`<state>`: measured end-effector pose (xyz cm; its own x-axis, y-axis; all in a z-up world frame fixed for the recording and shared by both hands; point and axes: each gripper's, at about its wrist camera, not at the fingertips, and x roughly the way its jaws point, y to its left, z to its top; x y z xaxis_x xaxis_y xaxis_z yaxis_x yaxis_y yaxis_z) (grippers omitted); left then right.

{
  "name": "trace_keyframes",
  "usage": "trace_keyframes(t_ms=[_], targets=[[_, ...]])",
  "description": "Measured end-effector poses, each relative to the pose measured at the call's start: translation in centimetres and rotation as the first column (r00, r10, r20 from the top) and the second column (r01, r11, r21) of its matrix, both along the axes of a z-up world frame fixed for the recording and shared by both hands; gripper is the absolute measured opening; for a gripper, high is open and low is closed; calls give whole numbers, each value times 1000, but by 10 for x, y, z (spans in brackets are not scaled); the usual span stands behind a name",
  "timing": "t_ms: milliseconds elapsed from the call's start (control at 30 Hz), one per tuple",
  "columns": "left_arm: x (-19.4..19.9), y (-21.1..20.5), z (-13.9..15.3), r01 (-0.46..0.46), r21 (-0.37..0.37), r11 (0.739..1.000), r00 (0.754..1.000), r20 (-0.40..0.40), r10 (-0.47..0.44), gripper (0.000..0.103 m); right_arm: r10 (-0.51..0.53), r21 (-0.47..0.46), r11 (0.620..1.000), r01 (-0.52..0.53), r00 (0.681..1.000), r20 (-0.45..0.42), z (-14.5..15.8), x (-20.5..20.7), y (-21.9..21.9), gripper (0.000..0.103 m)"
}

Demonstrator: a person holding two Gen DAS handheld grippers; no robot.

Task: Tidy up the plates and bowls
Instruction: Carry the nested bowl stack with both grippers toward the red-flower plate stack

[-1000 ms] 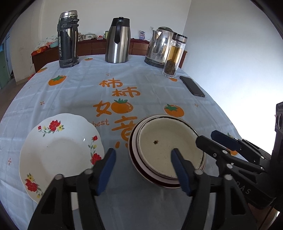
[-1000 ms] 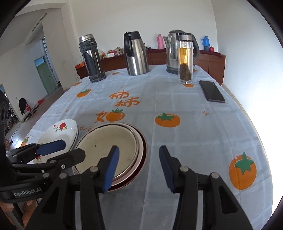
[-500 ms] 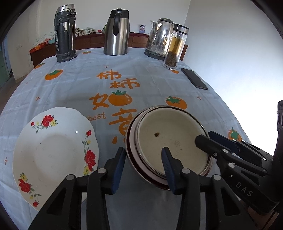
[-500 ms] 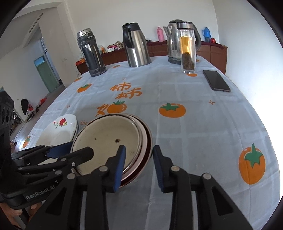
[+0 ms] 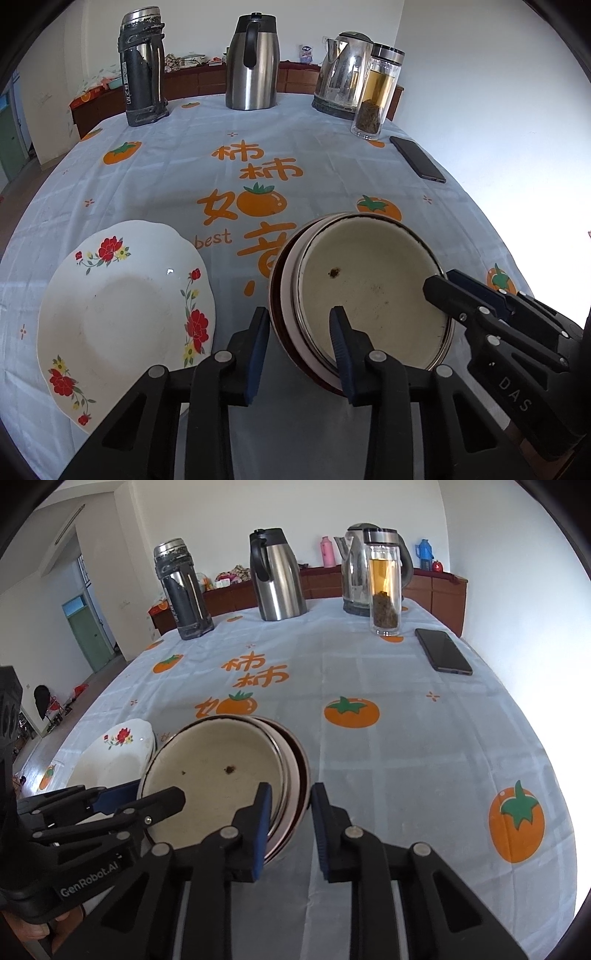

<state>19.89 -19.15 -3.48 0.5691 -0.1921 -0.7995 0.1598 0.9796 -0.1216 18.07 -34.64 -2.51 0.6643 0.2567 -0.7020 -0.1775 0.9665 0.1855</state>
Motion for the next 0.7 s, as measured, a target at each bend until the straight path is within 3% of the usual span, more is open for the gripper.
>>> trace_keyframes(t_ms=[700], targets=[[-19, 8, 26, -13, -22, 1000, 998, 54, 14, 34, 3, 32, 999, -4, 1000, 21, 15, -9, 1, 21]])
